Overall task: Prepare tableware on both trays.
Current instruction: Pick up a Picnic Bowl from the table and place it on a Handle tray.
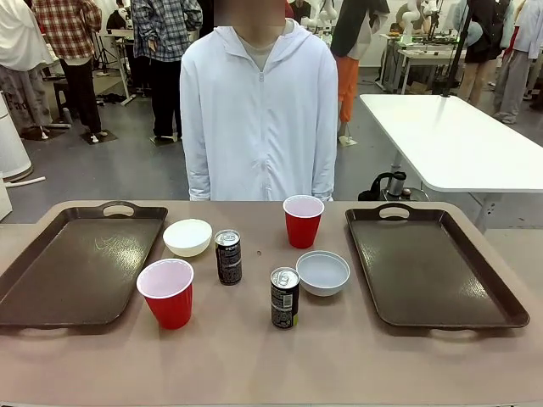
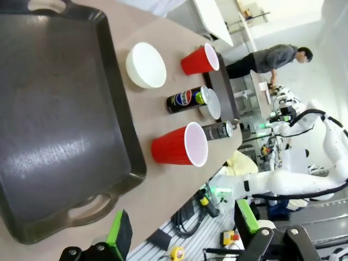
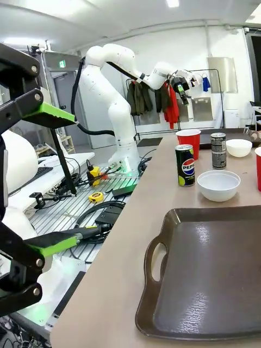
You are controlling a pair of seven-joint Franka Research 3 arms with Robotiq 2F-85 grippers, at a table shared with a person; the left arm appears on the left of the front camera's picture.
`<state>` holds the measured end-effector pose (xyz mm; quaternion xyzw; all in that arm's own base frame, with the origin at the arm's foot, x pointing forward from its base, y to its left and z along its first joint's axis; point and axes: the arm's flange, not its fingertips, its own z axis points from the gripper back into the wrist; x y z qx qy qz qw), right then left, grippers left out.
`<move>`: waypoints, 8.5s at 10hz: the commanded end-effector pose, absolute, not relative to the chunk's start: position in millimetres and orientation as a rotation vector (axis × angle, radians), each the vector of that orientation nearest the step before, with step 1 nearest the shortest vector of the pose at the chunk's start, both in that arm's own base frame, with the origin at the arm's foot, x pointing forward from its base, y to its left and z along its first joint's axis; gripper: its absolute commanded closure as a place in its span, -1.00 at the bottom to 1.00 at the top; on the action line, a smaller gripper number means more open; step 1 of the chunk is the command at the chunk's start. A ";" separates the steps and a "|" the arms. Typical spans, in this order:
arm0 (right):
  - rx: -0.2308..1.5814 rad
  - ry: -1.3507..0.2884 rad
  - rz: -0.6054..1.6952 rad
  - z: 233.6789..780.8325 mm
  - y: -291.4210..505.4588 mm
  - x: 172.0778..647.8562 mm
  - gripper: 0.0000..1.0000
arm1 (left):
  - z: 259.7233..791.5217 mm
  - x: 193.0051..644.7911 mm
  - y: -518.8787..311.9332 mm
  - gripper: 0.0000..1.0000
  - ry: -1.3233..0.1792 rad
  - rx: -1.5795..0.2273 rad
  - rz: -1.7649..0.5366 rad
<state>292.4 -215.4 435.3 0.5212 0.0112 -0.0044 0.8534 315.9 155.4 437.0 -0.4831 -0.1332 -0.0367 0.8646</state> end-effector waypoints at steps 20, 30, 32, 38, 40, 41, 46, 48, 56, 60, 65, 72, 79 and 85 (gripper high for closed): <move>0.556 0.198 -0.102 485.4 -36.0 369.0 -0.99 | 432.7 316.0 161.5 -1.00 -0.280 -1.037 -0.063; 0.273 0.077 -0.158 482.6 94.8 411.6 -0.99 | 432.7 316.0 161.5 -1.00 -0.280 -1.037 -0.063; 0.223 0.070 -0.079 472.6 121.7 417.9 -0.99 | 432.7 316.0 161.5 -1.00 -0.280 -1.037 -0.063; 0.119 0.023 0.043 397.6 205.5 459.5 -0.99 | 432.7 316.0 161.5 -1.00 -0.280 -1.037 -0.063; 0.095 0.023 0.072 375.1 211.8 475.1 -0.99 | 432.7 316.0 161.5 -1.00 -0.280 -1.037 -0.063; 0.092 0.038 0.094 366.0 216.2 479.4 -0.99 | 432.7 316.0 161.5 -1.00 -0.280 -1.037 -0.063; 0.085 0.098 0.121 348.6 223.4 483.7 0.24 | 432.7 316.0 161.5 -1.00 -0.280 -1.037 -0.063; 0.088 0.103 0.116 350.9 220.3 485.5 1.00 | 432.7 316.0 161.5 -1.00 -0.280 -1.037 -0.063; 0.164 0.137 0.137 356.5 215.6 482.1 1.00 | 432.7 316.0 161.5 -1.00 -0.280 -1.037 -0.063; 0.135 0.181 0.209 445.0 214.5 426.0 1.00 | 432.7 316.0 161.5 -1.00 -0.280 -1.037 -0.063; 0.046 0.115 0.109 491.5 142.5 399.8 1.00 | 432.7 316.0 161.5 -1.00 -0.280 -1.037 -0.063; 0.067 0.000 -0.067 480.2 -5.7 405.2 1.00 | 432.7 316.0 161.5 -1.00 -0.280 -1.037 -0.063; 0.054 0.161 -0.037 443.5 23.9 388.3 1.00 | 432.7 316.0 161.5 -1.00 -0.280 -1.037 -0.063; 0.099 0.276 -0.052 467.6 11.5 331.3 1.00 | 432.7 316.0 161.5 -1.00 -0.280 -1.037 -0.063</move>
